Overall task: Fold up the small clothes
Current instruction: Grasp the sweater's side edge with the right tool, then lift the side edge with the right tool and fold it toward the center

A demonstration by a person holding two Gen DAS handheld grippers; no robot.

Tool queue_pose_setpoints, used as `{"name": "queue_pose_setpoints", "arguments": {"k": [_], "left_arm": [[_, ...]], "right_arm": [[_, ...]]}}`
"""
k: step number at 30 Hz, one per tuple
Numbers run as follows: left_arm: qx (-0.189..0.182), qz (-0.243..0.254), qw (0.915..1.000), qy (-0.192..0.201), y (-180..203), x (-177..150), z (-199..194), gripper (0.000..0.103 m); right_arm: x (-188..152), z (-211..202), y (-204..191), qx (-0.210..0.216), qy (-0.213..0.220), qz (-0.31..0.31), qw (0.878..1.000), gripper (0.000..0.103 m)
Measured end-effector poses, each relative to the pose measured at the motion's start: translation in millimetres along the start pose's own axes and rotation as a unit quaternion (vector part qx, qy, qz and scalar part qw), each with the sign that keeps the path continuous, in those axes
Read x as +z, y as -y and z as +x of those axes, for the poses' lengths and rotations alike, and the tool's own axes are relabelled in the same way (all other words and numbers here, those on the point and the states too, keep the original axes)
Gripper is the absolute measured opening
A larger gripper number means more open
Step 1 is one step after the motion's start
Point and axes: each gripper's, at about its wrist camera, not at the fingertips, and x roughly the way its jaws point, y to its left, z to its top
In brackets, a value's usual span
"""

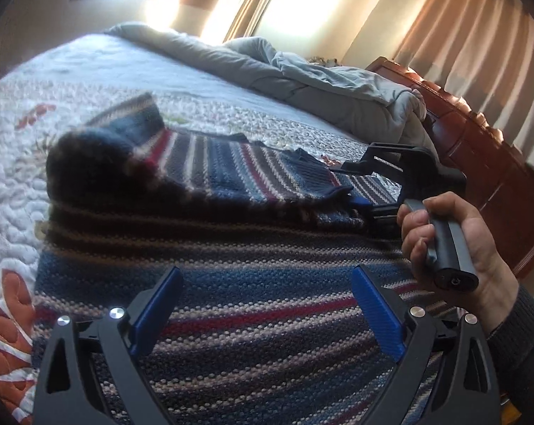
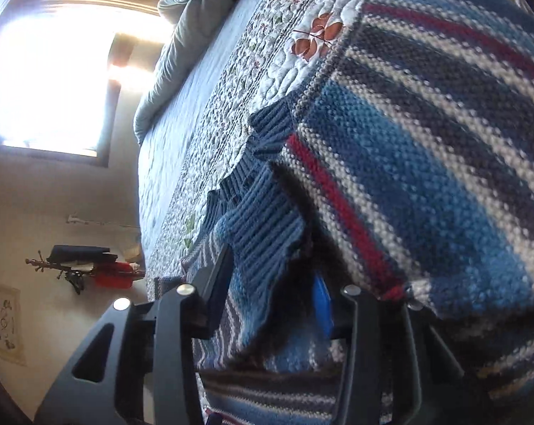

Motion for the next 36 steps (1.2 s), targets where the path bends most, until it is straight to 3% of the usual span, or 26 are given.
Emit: {"name": "queue_pose_setpoints", "arguments": {"k": [1, 2, 5, 11, 16, 22, 33, 36], "left_arm": [[-0.001, -0.011, 0.9999, -0.001, -4.2, -0.3, 0.7, 0.096], [0.000, -0.026, 0.9997, -0.003, -10.2, -0.9, 1.4, 0.096], [-0.006, -0.065, 0.9979, -0.006, -23.7, 0.0, -0.8, 0.096], [0.000, -0.109, 0.9936, 0.031, -46.3, 3.0, -16.0, 0.096], [0.006, -0.143, 0.9877, 0.062, -66.1, 5.9, -27.6, 0.096], [0.005, -0.159, 0.9850, 0.068, -78.7, 7.9, -29.8, 0.096], [0.002, -0.128, 0.9902, 0.057, -68.1, 9.7, -24.0, 0.096], [-0.003, -0.104, 0.9931, 0.054, -57.4, 8.1, -22.9, 0.096]], "right_arm": [[1.2, 2.4, -5.5, -0.006, 0.001, -0.008, 1.000, 0.012], [2.3, 2.7, -12.0, -0.016, 0.003, -0.021, 1.000, 0.008], [0.3, -3.7, -35.7, -0.038, 0.018, -0.072, 0.997, 0.008], [13.4, -32.0, -107.0, -0.062, 0.053, -0.189, 0.979, 0.007], [24.1, -72.9, -123.8, -0.067, 0.077, -0.226, 0.969, 0.007], [30.5, -94.9, -85.0, -0.080, 0.084, -0.215, 0.970, 0.007], [20.3, -80.0, 42.9, -0.098, 0.043, -0.117, 0.987, 0.008], [17.8, -79.3, 61.2, -0.084, 0.019, -0.088, 0.992, 0.017]]}}
